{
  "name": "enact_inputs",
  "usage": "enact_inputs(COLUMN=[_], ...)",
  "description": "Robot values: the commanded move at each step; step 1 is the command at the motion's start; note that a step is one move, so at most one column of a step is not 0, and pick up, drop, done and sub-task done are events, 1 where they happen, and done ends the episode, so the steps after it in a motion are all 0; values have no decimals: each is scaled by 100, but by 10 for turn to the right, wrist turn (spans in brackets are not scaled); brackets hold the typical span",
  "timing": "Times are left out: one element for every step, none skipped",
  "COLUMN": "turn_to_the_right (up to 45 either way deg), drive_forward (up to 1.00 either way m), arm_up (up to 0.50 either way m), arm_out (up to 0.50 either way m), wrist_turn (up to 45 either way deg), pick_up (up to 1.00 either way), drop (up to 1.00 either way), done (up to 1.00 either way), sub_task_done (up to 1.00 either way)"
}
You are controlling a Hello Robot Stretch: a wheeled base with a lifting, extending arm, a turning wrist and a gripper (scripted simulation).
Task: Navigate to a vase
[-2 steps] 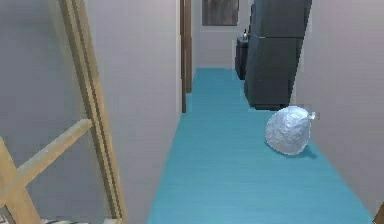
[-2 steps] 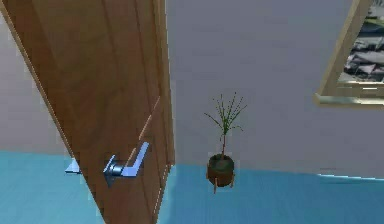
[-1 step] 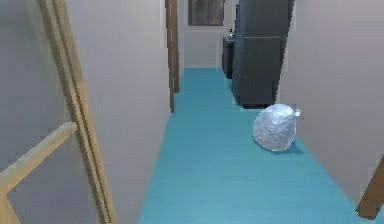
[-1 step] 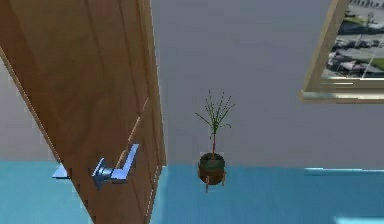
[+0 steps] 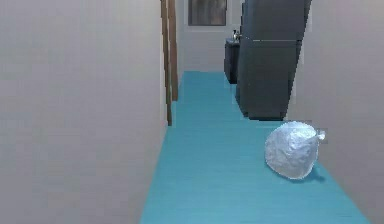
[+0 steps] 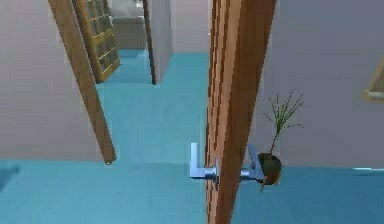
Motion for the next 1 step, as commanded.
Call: enact_inputs(turn_to_the_right=[450], drive_forward=[0], arm_up=[0], arm_out=[0], wrist_turn=[0], pick_up=[0], drop=[0], done=[0], sub_task_done=[0])
